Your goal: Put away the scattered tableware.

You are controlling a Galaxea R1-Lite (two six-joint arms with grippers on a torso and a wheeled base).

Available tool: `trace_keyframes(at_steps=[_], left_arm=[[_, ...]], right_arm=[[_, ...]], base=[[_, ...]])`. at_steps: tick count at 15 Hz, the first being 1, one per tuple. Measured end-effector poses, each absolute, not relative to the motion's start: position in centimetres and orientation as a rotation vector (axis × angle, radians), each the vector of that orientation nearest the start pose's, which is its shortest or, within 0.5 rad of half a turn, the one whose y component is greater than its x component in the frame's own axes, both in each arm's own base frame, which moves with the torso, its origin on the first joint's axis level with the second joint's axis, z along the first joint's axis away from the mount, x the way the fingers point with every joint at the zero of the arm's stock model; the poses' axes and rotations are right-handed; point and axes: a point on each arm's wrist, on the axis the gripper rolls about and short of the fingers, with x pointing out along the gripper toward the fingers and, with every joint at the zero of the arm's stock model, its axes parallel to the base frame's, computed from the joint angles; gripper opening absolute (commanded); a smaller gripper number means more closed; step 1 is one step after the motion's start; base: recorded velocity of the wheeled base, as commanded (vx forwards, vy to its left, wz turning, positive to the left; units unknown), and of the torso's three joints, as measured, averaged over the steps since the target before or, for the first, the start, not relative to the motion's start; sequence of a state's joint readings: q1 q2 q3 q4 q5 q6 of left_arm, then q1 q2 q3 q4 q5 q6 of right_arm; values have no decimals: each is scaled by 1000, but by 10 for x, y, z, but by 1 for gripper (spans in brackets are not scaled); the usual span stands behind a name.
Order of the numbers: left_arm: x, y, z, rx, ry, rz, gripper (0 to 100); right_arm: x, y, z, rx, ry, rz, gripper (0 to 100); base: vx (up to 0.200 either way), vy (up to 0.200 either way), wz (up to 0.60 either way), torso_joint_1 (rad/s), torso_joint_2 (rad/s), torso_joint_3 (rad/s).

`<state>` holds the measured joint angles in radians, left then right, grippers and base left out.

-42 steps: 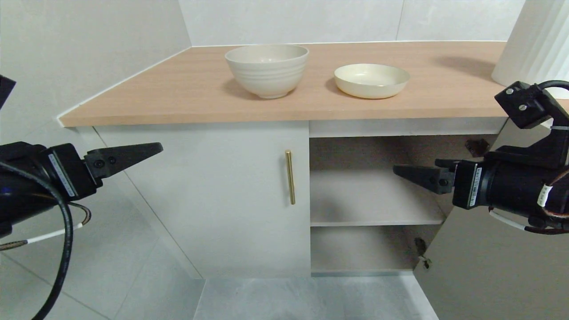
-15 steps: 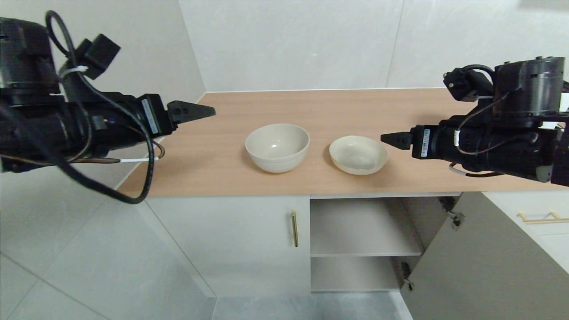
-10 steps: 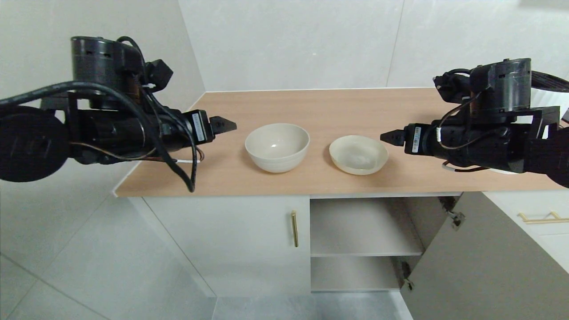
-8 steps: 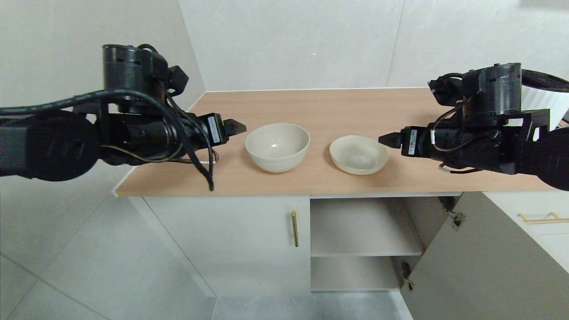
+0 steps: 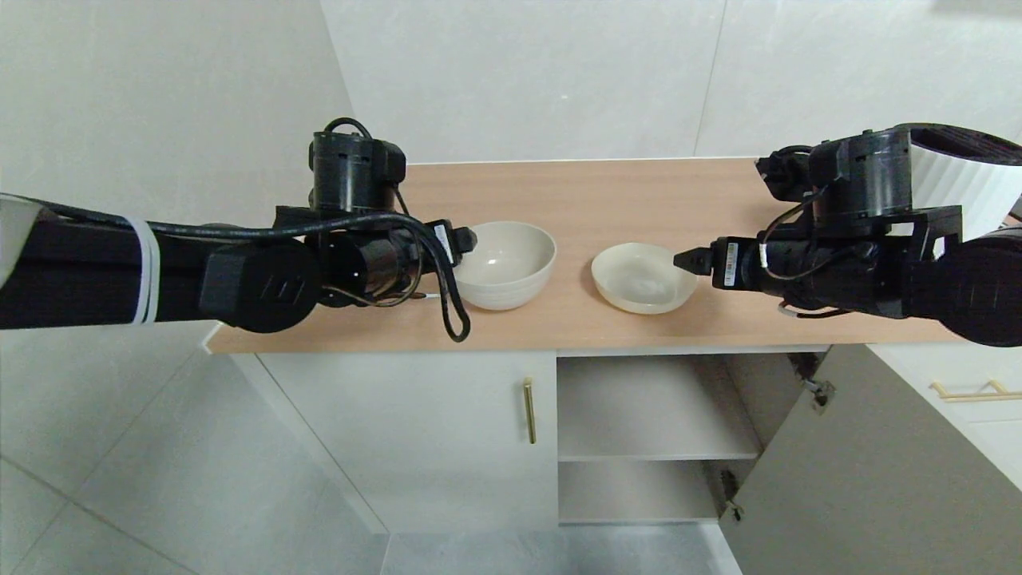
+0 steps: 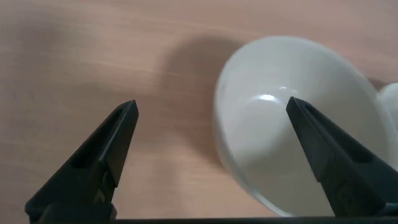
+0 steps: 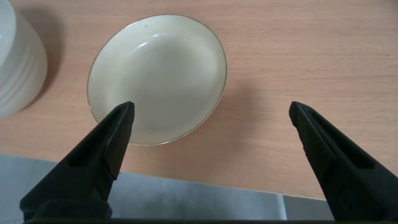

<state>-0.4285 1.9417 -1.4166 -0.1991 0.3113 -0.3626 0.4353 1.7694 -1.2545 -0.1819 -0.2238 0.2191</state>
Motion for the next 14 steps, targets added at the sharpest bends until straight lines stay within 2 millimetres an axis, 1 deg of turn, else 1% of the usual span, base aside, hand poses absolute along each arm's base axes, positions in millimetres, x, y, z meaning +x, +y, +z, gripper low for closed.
trace_keyframes(at_steps=[1,2,5,9,11,14], left_arm=[[364,-158,222,-240,325,-58,100],[365,-160,220,-238,329,-57,0],[369,-161,214,-233,341,-54,0],[369,-161,213,-231,347,-52,0],[367,-160,216,-238,339,-52,0],[351,-154,232,-288,315,-70,0]], right_arm=[[315,141,240,108,338,174,100],[315,141,239,107,341,173,100],[316,141,238,108,342,173,100],[316,141,239,109,342,173,100],[316,141,239,109,341,173,100],[317,142,238,104,346,163,100]], base=[[0,0,0,0,0,0],[0,0,0,0,0,0],[0,0,0,0,0,0],[0,0,0,0,0,0],[0,0,0,0,0,0],[0,0,0,0,0,0]])
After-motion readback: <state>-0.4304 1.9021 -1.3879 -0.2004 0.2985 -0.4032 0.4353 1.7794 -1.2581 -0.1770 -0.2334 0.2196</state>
